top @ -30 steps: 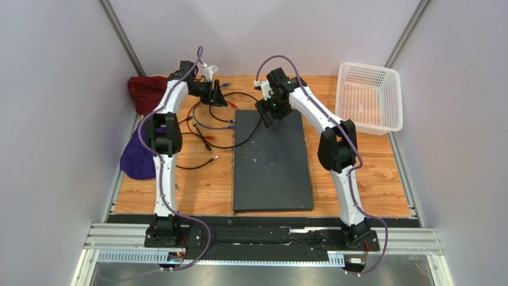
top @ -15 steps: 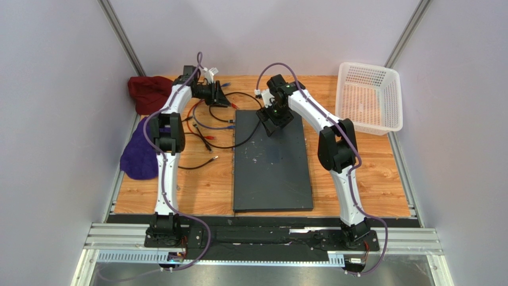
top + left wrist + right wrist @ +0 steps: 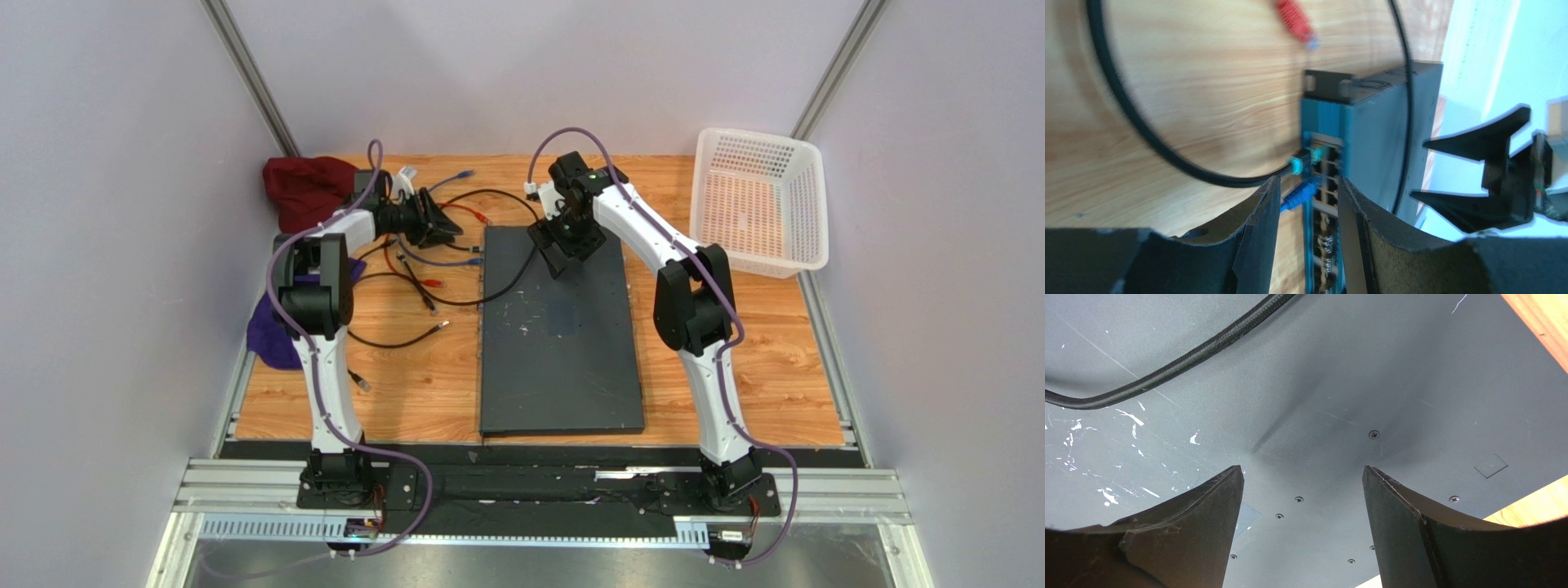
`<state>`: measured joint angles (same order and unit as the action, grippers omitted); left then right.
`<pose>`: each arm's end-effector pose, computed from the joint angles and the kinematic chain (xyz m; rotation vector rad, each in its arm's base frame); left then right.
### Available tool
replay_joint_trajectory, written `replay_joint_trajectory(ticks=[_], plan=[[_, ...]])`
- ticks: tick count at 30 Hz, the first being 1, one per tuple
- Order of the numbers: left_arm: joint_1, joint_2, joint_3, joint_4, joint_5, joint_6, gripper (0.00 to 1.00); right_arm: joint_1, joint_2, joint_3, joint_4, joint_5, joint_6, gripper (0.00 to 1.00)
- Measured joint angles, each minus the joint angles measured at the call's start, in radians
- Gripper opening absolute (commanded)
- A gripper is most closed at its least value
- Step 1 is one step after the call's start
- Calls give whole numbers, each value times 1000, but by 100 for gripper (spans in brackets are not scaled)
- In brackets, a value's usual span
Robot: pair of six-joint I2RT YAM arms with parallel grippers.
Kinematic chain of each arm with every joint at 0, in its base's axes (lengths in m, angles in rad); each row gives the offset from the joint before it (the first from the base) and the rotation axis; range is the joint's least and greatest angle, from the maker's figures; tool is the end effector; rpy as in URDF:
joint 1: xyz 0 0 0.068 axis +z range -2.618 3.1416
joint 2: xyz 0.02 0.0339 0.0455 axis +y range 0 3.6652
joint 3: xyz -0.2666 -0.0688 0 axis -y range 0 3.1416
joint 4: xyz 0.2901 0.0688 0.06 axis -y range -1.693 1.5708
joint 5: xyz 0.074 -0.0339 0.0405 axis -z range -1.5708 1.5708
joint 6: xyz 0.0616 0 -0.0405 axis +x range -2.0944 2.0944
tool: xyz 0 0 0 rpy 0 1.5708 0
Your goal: Pull the plug from the switch port
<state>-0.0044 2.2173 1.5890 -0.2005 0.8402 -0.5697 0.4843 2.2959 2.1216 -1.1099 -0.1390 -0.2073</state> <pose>0.5281 -0.0482 0.1195 -0.2651 2.3869 -1.2743 0.4660 0.2548 0.1923 -0.9986 2.6867 0.2547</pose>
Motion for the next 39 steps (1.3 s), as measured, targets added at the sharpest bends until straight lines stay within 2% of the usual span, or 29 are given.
replay_joint_trajectory(ticks=[5, 16, 27, 39], plan=[[0, -3, -143, 130, -50, -131, 50, 0, 0, 0, 0, 7, 0, 76], [-1, -3, -225, 357, -94, -295, 52, 12, -1, -29, 4, 31, -4, 77], [-21, 23, -278, 530, -64, -403, 51, 26, -10, -47, 6, 44, -4, 77], [-55, 61, -245, 551, -35, -423, 48, 26, -15, -55, 4, 45, -4, 77]])
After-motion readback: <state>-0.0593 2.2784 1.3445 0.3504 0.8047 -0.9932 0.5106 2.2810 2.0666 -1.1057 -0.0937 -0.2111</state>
